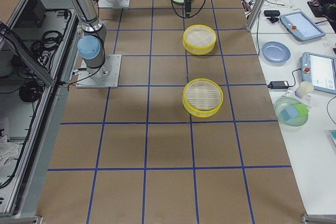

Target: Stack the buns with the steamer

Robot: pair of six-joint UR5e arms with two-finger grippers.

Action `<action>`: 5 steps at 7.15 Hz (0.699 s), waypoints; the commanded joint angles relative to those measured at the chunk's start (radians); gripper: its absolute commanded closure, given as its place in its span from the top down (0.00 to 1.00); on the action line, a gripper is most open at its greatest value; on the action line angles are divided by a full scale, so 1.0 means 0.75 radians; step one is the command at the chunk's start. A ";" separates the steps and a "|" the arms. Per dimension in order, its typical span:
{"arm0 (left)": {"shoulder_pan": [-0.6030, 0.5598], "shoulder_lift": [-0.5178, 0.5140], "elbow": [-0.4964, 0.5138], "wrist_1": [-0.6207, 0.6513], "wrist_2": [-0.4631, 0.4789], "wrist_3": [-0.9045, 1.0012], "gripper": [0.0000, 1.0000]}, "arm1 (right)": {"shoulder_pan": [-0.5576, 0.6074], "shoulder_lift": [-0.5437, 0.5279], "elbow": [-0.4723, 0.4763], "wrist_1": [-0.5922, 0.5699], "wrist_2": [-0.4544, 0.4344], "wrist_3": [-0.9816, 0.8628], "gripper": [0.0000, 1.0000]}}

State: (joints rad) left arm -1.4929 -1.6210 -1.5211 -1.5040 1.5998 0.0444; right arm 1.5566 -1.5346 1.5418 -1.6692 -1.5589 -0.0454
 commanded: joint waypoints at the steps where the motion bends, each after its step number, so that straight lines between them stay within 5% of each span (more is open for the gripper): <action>1: 0.037 0.000 -0.001 -0.005 0.000 0.006 1.00 | -0.152 0.045 0.002 -0.083 0.019 -0.054 1.00; 4: 0.184 -0.090 -0.049 0.031 -0.028 0.253 1.00 | -0.410 0.203 0.000 -0.284 0.000 -0.229 1.00; 5: 0.213 -0.149 -0.135 0.183 -0.081 0.272 1.00 | -0.546 0.307 -0.002 -0.347 0.015 -0.438 1.00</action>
State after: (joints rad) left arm -1.3669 -1.6872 -1.5622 -1.4611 1.5740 0.2009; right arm 1.2599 -1.3834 1.5414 -1.8776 -1.5557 -0.2187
